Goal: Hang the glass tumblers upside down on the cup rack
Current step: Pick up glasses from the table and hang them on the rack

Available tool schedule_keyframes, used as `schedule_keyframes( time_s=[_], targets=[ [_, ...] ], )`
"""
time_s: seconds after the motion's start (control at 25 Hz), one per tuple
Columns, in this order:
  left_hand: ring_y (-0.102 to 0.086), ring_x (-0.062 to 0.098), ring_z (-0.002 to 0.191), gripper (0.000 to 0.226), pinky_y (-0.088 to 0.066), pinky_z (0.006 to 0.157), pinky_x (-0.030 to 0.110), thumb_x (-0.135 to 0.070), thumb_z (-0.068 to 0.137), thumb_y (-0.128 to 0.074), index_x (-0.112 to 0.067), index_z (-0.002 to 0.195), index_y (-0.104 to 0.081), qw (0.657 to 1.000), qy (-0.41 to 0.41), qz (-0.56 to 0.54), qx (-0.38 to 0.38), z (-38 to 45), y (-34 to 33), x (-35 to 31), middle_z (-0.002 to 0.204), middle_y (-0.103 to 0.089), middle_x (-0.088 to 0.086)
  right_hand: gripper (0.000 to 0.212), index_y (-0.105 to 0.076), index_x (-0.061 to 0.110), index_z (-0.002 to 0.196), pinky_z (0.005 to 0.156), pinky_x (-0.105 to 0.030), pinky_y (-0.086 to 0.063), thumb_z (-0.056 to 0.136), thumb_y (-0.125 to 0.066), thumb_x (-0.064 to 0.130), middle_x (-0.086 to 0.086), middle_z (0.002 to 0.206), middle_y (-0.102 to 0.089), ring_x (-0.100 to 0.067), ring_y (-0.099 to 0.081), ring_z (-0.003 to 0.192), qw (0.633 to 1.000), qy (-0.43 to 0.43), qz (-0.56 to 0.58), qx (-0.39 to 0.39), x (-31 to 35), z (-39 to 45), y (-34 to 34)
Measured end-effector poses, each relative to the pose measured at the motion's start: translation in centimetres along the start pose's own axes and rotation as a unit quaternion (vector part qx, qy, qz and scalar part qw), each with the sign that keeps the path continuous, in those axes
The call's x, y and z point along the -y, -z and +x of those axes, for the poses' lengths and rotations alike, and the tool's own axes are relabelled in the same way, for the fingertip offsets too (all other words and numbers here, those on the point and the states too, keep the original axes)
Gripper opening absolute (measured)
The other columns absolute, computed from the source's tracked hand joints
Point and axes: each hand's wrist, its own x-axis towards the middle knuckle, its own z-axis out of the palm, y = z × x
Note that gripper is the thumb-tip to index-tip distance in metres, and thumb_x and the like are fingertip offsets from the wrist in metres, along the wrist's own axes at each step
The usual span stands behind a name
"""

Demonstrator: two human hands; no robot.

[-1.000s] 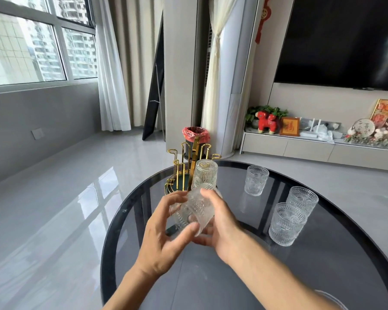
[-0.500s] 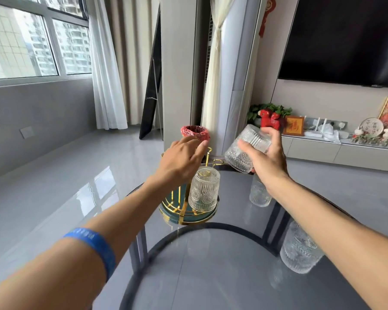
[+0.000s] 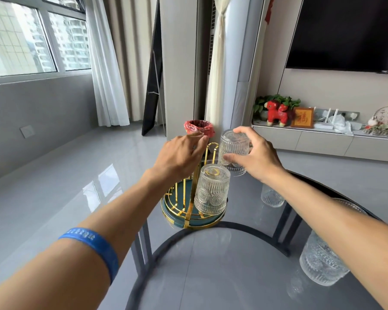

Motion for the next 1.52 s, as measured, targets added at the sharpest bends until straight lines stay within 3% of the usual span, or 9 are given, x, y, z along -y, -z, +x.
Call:
schedule_keyframes(
  time_s=[0.16,0.32,0.64,0.88,1.04,1.2,1.32,1.4,1.52],
  targets=[
    [-0.067,0.033,0.104,0.05,-0.055,0.086,0.046,-0.038,0.106,-0.033,-0.005,0.106,-0.07,0.999,-0.012,-0.007,-0.029,-0.6,-0.3,0.1,0.122,-0.07,0.011,0.06,-0.051,0.041,0.118,0.077,-0.031,-0.042,0.068,-0.082,0.045,0.006,0.123,-0.063,-0.023,-0.058,0.1,0.999,0.001,-0.035,0.029,-1.3,-0.5,-0.8],
    [-0.066,0.031,0.112,0.049,-0.055,0.09,0.047,-0.039,0.105,-0.032,-0.009,0.113,-0.071,0.999,-0.01,-0.021,-0.035,-0.6,-0.5,-0.1,0.129,-0.068,0.008,0.052,-0.05,0.044,0.111,0.054,-0.03,-0.041,0.071,-0.082,0.035,0.008,0.086,-0.061,-0.023,-0.057,0.071,0.989,-0.03,-0.088,0.115,-2.8,-1.2,-1.4],
    [-0.035,0.027,0.145,0.058,-0.032,0.115,0.049,-0.05,0.103,-0.032,-0.013,0.145,-0.045,0.997,0.064,0.0,0.043,-0.9,-1.3,-1.3,0.16,-0.036,0.005,0.077,-0.031,0.035,0.145,0.092,-0.041,-0.046,0.08,-0.072,0.032,0.005,0.145,-0.042,-0.024,-0.047,0.124,0.973,0.032,-0.19,0.128,-2.5,-2.6,1.0],
    [-0.028,0.013,0.149,0.053,-0.023,0.121,0.032,-0.032,0.098,-0.049,-0.018,0.15,-0.042,0.976,0.026,-0.156,-0.149,-8.7,-2.7,-6.8,0.159,-0.035,-0.002,0.062,-0.04,0.03,0.137,0.092,-0.036,-0.046,0.08,-0.064,0.033,0.011,0.143,-0.044,-0.02,-0.049,0.123,0.974,0.015,-0.205,0.096,-2.6,-9.8,6.8],
    [-0.034,0.005,0.142,0.055,-0.027,0.119,0.029,-0.027,0.094,-0.052,-0.024,0.148,-0.043,0.971,0.072,-0.222,-0.058,-15.9,-4.4,-11.7,0.152,-0.046,-0.005,0.054,-0.05,0.029,0.131,0.087,-0.036,-0.047,0.08,-0.067,0.031,0.007,0.139,-0.053,-0.019,-0.055,0.116,0.969,-0.063,-0.189,0.143,-1.9,-14.5,11.4],
    [-0.044,0.0,0.133,0.089,-0.041,0.111,0.037,-0.012,0.065,-0.057,-0.041,0.147,-0.035,0.943,0.085,-0.286,0.147,-22.2,-5.1,-14.9,0.145,-0.051,-0.011,0.037,-0.064,0.025,0.114,0.082,-0.03,-0.045,0.078,-0.07,0.03,0.004,0.118,-0.066,-0.017,-0.061,0.097,0.972,-0.106,-0.145,0.15,-1.2,-18.9,13.8],
    [-0.029,-0.012,0.139,0.111,-0.028,0.108,0.005,-0.02,0.064,-0.07,-0.048,0.153,-0.01,0.898,0.035,-0.263,0.35,-26.0,-5.6,-17.4,0.157,-0.034,-0.014,0.03,-0.068,0.021,0.107,0.081,-0.027,-0.046,0.078,-0.072,0.028,0.003,0.104,-0.07,-0.016,-0.063,0.094,0.967,-0.14,-0.112,0.183,-0.6,-22.0,14.8],
    [-0.025,-0.021,0.136,0.124,-0.024,0.099,-0.005,-0.026,0.065,-0.08,-0.054,0.151,0.005,0.877,0.037,-0.298,0.376,-27.5,-6.7,-19.1,0.157,-0.03,-0.018,0.03,-0.068,0.021,0.107,0.082,-0.027,-0.047,0.078,-0.072,0.029,0.003,0.102,-0.07,-0.014,-0.064,0.094,0.958,-0.141,-0.116,0.223,0.2,-23.5,15.1],
    [-0.027,-0.017,0.138,0.134,-0.026,0.105,0.013,-0.033,0.06,-0.088,-0.065,0.144,0.011,0.868,0.068,-0.339,0.356,-27.4,-8.2,-22.2,0.154,-0.032,-0.023,0.031,-0.067,0.022,0.109,0.085,-0.03,-0.05,0.079,-0.069,0.03,0.005,0.1,-0.071,-0.013,-0.064,0.091,0.942,-0.125,-0.133,0.281,1.8,-24.8,15.2]
  ],
)
